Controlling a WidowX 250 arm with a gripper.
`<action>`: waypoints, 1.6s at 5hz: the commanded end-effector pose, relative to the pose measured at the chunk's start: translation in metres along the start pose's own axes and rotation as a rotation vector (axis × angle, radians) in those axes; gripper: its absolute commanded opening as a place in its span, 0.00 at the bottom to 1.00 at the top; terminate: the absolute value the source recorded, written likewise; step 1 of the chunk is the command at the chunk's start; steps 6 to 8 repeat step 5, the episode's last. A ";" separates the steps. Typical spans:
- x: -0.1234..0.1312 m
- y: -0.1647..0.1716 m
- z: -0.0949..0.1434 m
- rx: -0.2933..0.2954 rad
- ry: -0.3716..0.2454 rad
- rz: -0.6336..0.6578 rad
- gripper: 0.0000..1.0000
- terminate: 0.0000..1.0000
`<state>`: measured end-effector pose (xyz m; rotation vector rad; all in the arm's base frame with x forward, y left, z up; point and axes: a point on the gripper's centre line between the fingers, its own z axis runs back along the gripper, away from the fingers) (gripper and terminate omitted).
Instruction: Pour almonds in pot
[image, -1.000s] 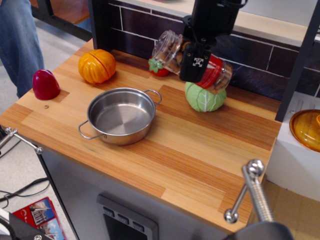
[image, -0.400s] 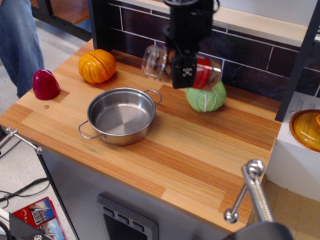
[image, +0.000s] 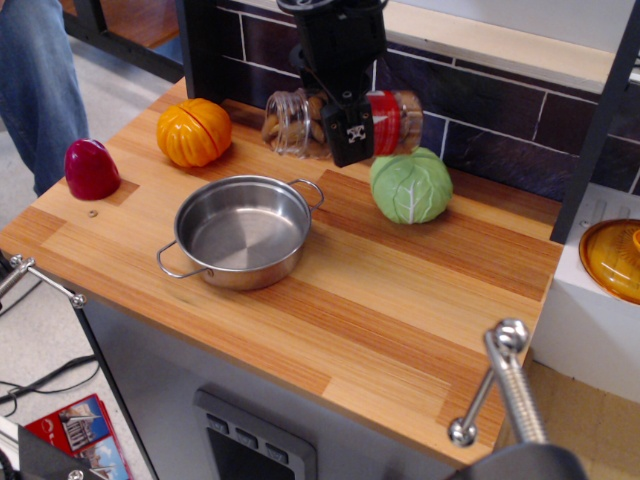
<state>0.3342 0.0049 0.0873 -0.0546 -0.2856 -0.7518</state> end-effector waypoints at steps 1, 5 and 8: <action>0.000 0.005 0.013 0.121 -0.143 -0.009 0.00 0.00; -0.003 0.011 0.008 0.233 -0.357 0.124 0.00 1.00; -0.003 0.011 0.008 0.233 -0.357 0.124 0.00 1.00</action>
